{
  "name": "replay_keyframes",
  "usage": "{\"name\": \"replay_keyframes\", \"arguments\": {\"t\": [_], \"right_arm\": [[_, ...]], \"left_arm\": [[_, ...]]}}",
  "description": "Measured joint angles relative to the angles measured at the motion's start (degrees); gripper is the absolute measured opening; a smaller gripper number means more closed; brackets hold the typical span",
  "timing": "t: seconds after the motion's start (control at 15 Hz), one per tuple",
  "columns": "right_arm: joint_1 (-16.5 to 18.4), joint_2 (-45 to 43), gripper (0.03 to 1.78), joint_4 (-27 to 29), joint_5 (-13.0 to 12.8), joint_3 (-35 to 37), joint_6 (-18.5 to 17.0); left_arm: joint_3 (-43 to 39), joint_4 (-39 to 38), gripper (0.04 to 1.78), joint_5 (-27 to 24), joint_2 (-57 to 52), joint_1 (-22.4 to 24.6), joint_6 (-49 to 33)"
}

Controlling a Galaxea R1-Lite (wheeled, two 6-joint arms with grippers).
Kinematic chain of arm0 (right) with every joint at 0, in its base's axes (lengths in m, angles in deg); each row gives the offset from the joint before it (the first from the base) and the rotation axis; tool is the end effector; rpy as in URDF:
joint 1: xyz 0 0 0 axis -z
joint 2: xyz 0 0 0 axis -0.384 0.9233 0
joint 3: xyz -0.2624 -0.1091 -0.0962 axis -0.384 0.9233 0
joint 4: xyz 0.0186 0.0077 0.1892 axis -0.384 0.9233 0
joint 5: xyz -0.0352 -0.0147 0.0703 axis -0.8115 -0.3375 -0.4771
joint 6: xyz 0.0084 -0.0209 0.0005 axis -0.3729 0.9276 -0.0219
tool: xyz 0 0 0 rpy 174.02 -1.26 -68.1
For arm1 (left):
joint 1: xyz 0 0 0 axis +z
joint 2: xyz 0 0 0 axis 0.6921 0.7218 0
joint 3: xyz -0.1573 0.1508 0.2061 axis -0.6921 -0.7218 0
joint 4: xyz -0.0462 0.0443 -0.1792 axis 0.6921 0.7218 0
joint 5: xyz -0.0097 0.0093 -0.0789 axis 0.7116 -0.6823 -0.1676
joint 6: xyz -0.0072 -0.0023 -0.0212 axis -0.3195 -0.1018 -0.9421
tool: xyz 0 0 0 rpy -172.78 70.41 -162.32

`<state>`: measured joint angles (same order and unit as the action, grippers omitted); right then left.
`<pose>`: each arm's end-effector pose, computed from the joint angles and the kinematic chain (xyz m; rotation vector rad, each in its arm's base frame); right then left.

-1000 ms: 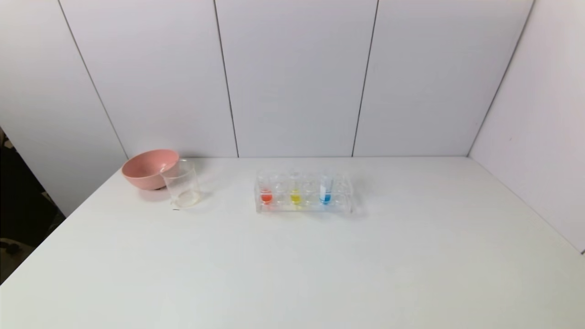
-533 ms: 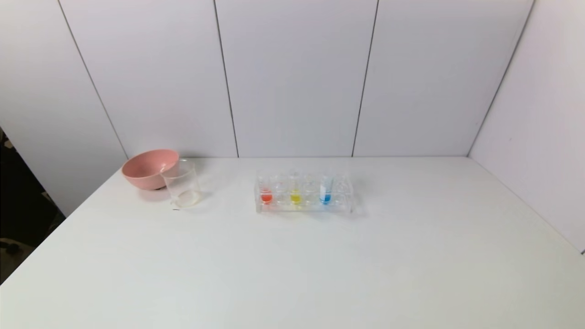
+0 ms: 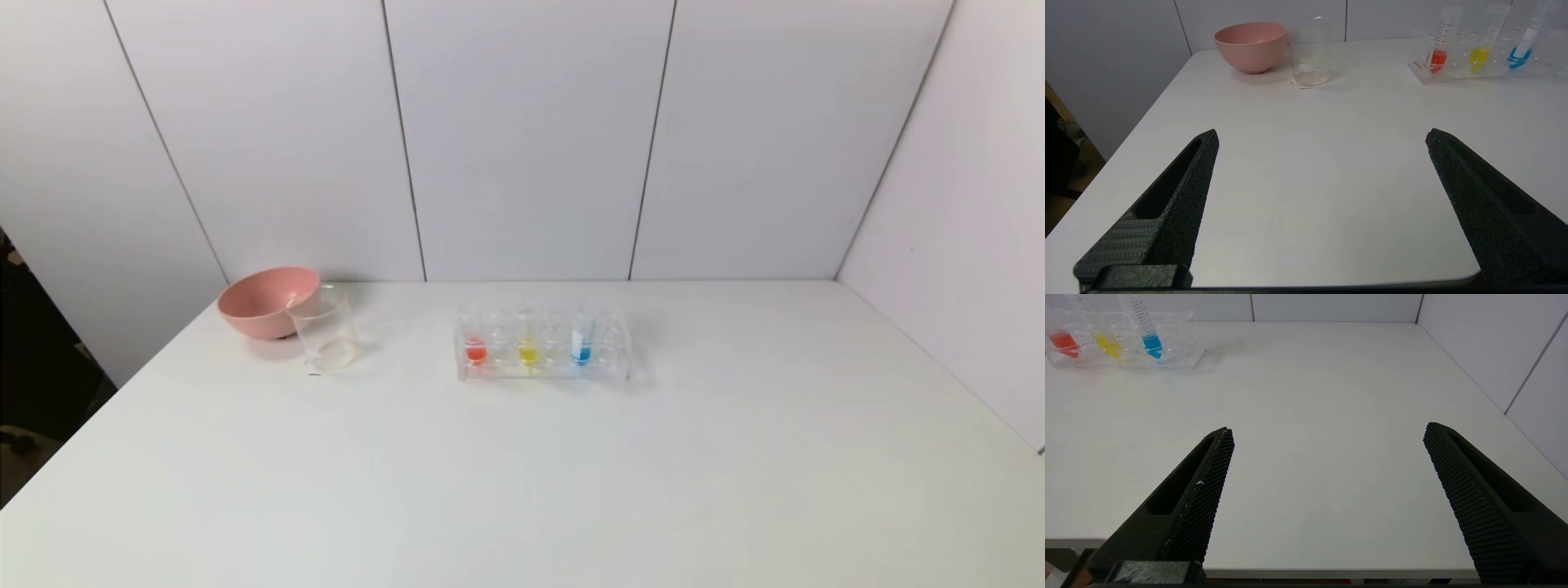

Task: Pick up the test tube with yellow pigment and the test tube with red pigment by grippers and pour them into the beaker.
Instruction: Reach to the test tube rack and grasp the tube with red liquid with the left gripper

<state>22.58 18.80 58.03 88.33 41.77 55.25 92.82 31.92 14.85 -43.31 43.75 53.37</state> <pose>-0.0228 -0.0001 0.0757 0.0047 0.0019 -0.0042 -0.0274 -0.0009 0.0935 0.0115 -0.0799 -0.0403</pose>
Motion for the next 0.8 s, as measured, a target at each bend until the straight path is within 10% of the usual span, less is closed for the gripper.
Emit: {"name": "replay_keyframes", "arguments": {"t": [0.8], "right_arm": [[0.0,0.0,1.7,0.0,0.0,0.0,0.02]], "left_arm": [[23.21,1.07,1.77,-8.79,20.24,0.29,-3.84]]}}
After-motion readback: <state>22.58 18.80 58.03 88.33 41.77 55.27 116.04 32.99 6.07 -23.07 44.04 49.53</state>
